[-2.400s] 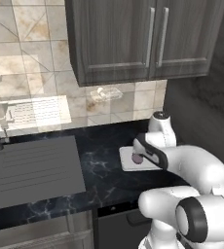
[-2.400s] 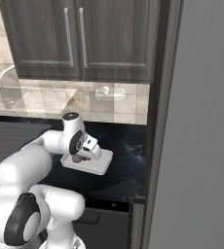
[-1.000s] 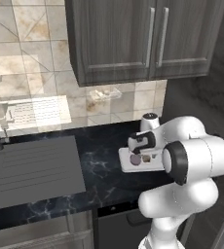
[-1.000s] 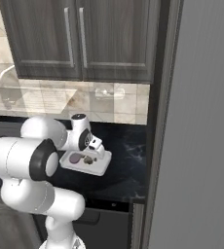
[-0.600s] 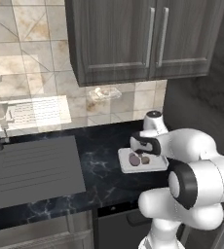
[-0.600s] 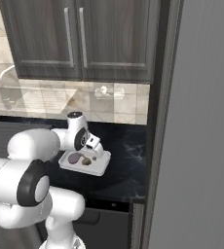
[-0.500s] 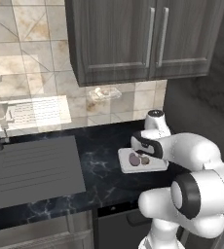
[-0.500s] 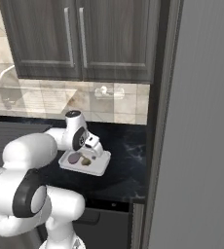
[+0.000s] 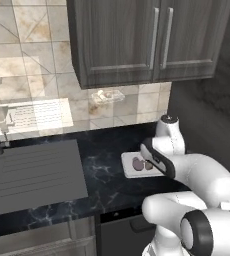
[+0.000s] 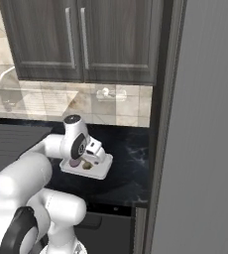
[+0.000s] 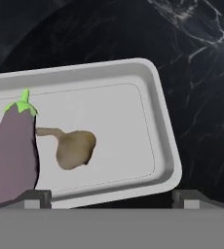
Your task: Take the garlic and eggplant out of the freezer and place them in the tupperware container on the counter. Then put the tupperware containing the vegetables back in the freezer.
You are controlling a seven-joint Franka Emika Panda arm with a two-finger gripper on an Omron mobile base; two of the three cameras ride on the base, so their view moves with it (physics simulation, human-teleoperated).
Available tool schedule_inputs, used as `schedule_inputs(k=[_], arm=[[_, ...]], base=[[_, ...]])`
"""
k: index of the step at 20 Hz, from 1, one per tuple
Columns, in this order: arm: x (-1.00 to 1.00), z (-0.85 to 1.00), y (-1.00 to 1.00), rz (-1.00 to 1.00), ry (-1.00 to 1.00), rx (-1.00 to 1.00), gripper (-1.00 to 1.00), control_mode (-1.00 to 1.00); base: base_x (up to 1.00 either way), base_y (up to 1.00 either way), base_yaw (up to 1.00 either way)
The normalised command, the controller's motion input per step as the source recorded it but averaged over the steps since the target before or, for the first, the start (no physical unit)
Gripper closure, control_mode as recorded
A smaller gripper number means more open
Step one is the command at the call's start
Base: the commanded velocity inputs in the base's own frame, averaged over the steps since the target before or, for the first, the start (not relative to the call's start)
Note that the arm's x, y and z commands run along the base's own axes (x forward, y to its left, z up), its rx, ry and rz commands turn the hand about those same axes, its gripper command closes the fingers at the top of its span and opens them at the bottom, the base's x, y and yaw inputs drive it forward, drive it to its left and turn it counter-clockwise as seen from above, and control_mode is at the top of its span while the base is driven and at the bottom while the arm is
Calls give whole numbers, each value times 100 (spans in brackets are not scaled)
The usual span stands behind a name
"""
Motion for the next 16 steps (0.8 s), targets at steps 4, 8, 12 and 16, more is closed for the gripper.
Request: schedule_inputs(k=[4, 8, 12, 16], arm=[[0, 0, -52, 0, 0, 0, -100, -100], [0, 0, -54, 0, 0, 0, -100, -100], [10, 0, -32, 0, 0, 0, -100, -100], [34, 0, -4, 0, 0, 0, -100, -100]], base=[[0, 0, 0], [0, 0, 0], [0, 0, 0], [0, 0, 0]])
